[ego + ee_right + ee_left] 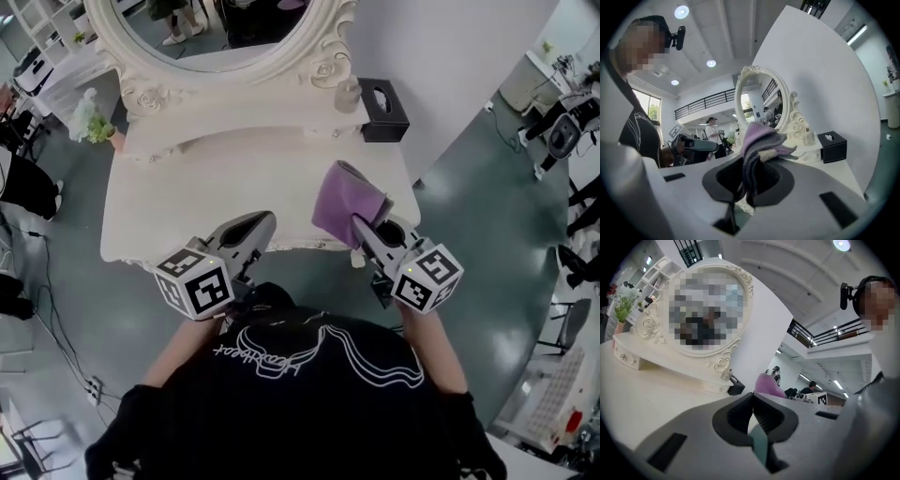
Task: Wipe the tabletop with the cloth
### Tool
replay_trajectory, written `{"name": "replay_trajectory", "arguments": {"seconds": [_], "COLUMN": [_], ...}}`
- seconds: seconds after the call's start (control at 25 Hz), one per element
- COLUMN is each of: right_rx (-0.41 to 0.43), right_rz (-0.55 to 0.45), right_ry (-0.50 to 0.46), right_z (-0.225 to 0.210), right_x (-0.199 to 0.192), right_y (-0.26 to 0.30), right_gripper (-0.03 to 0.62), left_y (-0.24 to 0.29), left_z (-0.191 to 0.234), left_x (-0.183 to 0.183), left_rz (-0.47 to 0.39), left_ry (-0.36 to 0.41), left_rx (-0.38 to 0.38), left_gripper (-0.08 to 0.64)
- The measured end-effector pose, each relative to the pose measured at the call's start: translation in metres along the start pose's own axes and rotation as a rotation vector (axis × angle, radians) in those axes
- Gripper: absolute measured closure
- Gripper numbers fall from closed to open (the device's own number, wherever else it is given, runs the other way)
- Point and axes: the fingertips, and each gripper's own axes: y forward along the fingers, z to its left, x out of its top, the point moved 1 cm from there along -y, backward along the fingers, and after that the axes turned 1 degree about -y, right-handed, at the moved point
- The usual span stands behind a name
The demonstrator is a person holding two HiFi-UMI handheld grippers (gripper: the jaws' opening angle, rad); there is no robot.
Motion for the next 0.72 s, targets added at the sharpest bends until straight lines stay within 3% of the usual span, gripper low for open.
{"name": "replay_trajectory", "arguments": {"seconds": [0.4, 0.72], "right_rx": [0.099, 0.13], "right_rz": [0.026, 0.039], "right_ry": [-0.017, -0.011], "right_z": [0.026, 0.035], "right_x": [-0.002, -0.008], "right_y": [0.013, 0.019], "right_gripper": [0.543, 0.543], "left_y": [-0.013, -0.021], "left_z": [-0.002, 0.005], "left_x": [0.004, -0.004], "left_rz": [-0.033, -0.03], "left_ry": [-0.015, -0.054], "left_rx": [0.02, 0.038], "left_gripper": [0.555, 0.555]}}
